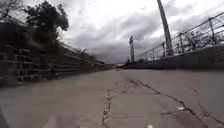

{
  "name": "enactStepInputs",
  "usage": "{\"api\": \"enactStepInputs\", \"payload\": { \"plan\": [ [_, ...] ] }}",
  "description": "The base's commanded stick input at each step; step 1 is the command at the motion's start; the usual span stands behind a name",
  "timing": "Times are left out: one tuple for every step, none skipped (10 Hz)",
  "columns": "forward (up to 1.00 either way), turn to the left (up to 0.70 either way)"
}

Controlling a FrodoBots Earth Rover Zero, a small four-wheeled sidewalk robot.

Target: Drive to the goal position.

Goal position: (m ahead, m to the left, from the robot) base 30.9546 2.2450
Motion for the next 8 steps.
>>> {"api": "enactStepInputs", "payload": {
  "plan": [
    [1.00,0.00],
    [1.00,0.00],
    [1.00,0.00],
    [1.00,0.00],
    [1.00,0.00],
    [1.00,0.00],
    [1.00,0.00],
    [1.00,0.00]
  ]
}}
